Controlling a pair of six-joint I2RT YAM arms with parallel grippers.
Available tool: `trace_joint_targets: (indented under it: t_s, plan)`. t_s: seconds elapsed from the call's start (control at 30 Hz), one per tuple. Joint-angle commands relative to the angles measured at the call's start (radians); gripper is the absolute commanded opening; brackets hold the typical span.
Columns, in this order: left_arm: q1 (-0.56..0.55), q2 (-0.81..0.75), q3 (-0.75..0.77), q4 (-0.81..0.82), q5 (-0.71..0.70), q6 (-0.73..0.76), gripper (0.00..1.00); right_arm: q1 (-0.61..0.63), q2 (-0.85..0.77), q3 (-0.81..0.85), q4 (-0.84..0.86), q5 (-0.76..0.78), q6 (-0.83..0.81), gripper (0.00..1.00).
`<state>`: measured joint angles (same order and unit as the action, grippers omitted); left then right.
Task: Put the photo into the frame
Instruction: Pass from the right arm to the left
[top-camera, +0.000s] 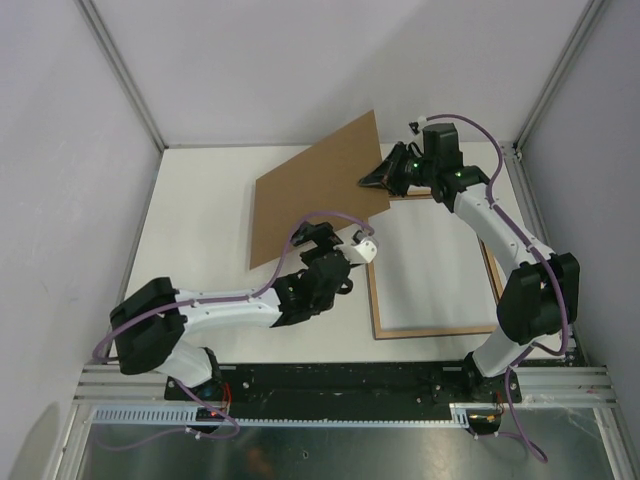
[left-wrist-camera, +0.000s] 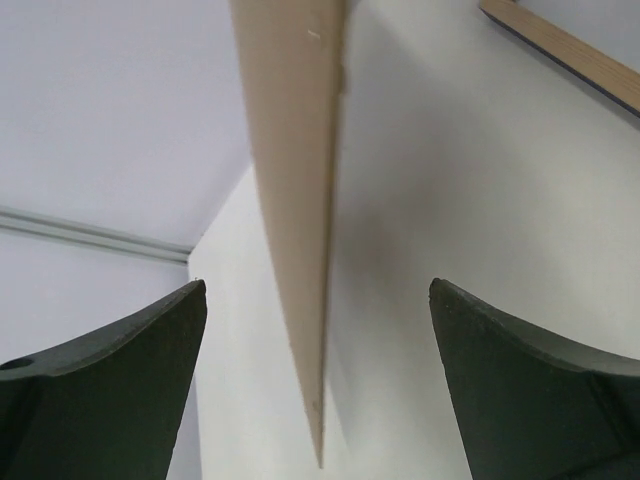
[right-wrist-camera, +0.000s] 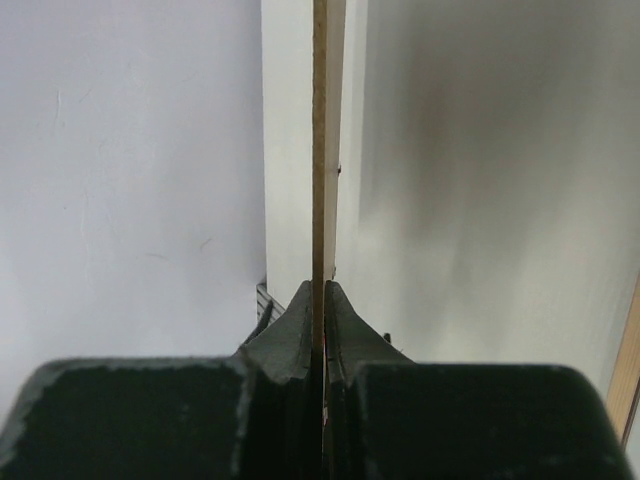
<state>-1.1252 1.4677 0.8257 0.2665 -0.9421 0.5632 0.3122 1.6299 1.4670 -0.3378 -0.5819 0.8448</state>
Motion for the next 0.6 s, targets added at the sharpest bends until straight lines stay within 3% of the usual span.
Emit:
trace_joint_targets:
  t_s: [0.0, 0.3, 0.47, 0.57]
  plan:
    - [0.000, 0.011, -0.006, 0.231, -0.102, 0.141, 0.95, 0.005, -0.068, 0.055, 0.022, -0.023, 0.006, 0.00]
    - [0.023, 0.047, -0.016, 0.316, -0.085, 0.221, 0.82, 0.008, -0.081, 0.043, 0.013, -0.022, 0.002, 0.00]
    - [0.039, 0.064, -0.021, 0.380, -0.077, 0.276, 0.69, 0.009, -0.083, 0.042, 0.007, -0.024, 0.003, 0.00]
    - [0.044, 0.077, -0.022, 0.424, -0.072, 0.313, 0.56, 0.008, -0.084, 0.042, 0.004, -0.027, 0.003, 0.00]
